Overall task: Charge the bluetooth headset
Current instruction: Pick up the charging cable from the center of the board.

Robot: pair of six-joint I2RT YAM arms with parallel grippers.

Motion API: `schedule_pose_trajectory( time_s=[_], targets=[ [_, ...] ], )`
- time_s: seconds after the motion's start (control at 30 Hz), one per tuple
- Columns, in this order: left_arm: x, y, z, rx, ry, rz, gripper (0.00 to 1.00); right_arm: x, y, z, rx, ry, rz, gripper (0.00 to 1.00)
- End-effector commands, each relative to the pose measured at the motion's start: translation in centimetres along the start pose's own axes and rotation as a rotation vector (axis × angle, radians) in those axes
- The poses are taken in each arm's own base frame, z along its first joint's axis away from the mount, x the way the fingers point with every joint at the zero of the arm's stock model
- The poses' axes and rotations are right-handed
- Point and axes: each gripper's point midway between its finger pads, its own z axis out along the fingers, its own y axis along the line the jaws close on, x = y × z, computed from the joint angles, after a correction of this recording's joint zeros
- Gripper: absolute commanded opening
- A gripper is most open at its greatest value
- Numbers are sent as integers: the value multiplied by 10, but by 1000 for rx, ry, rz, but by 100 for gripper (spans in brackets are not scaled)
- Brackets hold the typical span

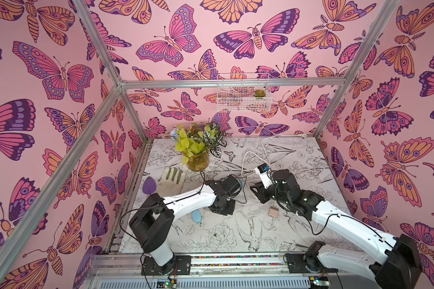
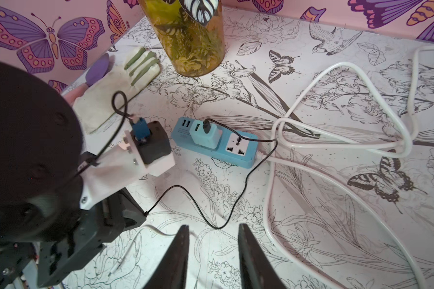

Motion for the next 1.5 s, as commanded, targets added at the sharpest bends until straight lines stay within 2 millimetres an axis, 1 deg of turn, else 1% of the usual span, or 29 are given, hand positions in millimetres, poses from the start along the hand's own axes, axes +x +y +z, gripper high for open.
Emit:
schedule_pose_trajectory(
  time_s=[0.0, 0.07, 0.2, 0.27, 0.37, 0.47, 0.6, 0.77, 1.2, 1.33, 1.4, 1.47],
  targets=[
    [3, -12, -28, 85, 6, 99, 0, -1, 11, 0, -81, 8, 77, 36],
    [4, -19, -39, 127, 11, 131, 0, 3, 17, 1, -132, 30, 121, 36],
    [9, -34, -59, 222, 12, 194, 0, 8, 28, 6, -272, 91, 286, 37],
    [11, -42, -67, 271, 5, 219, 0, 12, 38, 11, -354, 129, 357, 37],
    [11, -48, -77, 316, -5, 243, 0, 14, 59, 16, -517, 155, 442, 40],
    [9, -50, -82, 346, -12, 240, 0, 15, 67, 19, -603, 139, 506, 43],
    [8, -52, -88, 374, -19, 247, 0, 18, 69, 15, -623, 127, 508, 48],
    [6, -54, -90, 389, -24, 259, 0, 24, 73, 12, -649, 152, 517, 53],
    [-2, -50, -93, 367, -61, 258, 0, 42, 84, 19, -698, 239, 569, 53],
    [-1, -53, -92, 385, -56, 264, 0, 38, 85, 24, -715, 224, 588, 51],
    [-1, -53, -93, 388, -61, 266, 0, 34, 86, 26, -730, 213, 601, 47],
    [-1, -53, -93, 392, -63, 268, 0, 32, 87, 28, -747, 209, 606, 39]
  ],
)
